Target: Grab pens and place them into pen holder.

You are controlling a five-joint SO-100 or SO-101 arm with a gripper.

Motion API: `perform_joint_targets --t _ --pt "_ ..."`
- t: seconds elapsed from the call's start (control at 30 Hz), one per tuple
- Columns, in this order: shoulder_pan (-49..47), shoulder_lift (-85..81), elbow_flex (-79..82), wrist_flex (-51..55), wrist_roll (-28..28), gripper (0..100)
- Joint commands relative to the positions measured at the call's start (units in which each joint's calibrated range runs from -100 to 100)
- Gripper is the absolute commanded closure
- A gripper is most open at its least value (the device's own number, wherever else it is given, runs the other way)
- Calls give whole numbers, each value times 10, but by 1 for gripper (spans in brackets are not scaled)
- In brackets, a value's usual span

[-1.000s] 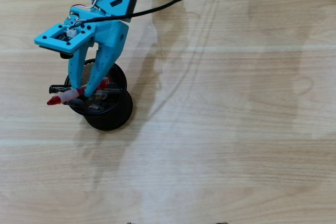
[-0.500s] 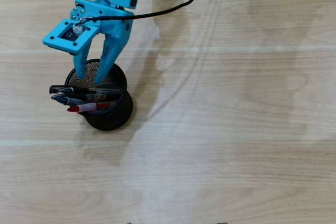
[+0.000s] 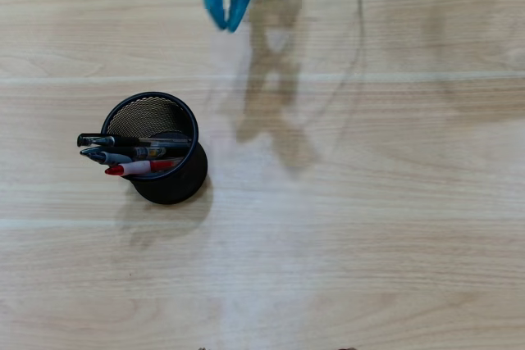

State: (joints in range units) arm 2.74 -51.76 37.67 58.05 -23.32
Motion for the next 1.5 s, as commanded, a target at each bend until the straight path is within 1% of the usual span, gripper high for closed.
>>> perform_joint_targets --t 0.0,0.1,0.23,0.33,0.43,0.57,0.7,0.8,1.47 --pt "-22 -205 83 71 88 95" --pt "-24 -329 133 141 111 94" --pt "-25 -456 200 220 138 95" --pt "-33 -482 259 279 146 95" --pt "-64 -476 307 261 145 95" --pt "-81 -478 392 248 143 95" --pt "-83 -478 498 195 143 98" --pt "-90 -477 552 162 147 98" --pt "-98 -477 554 156 144 98"
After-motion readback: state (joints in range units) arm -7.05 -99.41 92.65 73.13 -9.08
